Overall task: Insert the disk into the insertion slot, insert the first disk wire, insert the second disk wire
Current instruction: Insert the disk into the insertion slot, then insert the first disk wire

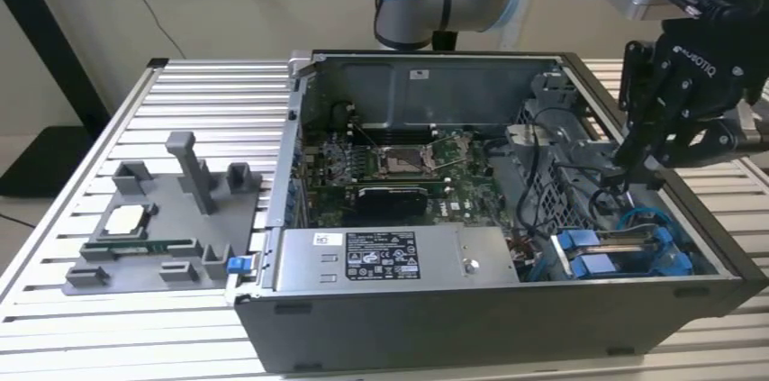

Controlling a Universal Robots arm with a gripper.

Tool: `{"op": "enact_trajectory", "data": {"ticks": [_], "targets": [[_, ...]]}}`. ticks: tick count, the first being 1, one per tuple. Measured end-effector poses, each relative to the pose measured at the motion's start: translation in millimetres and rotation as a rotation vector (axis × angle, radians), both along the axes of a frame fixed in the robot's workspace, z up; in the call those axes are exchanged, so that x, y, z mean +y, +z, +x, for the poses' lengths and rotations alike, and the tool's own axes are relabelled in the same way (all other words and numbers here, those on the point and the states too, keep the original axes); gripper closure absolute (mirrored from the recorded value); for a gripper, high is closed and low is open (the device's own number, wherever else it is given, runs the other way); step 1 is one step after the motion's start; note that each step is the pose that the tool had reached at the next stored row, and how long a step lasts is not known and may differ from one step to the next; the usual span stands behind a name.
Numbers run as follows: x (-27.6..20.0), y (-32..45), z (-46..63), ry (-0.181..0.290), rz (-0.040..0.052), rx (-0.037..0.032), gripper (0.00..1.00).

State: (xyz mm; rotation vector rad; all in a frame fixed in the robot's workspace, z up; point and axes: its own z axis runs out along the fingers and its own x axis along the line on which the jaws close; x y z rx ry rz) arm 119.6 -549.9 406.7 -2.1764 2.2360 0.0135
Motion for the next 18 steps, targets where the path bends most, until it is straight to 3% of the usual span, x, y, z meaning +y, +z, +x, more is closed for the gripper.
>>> {"op": "enact_trajectory", "data": {"ticks": [3,6,10,18], "targets": [[11.2,-4.5,-1.1,0.001,0.0003,-0.0060,0.00],[15.9,-9.4,-1.9,0.001,0.0001,-0.0153,0.00],[16.4,-14.8,-2.1,0.001,-0.0016,-0.0304,0.00],[14.2,-23.9,-3.2,0.009,-0.0018,-0.0378,0.00]]}}
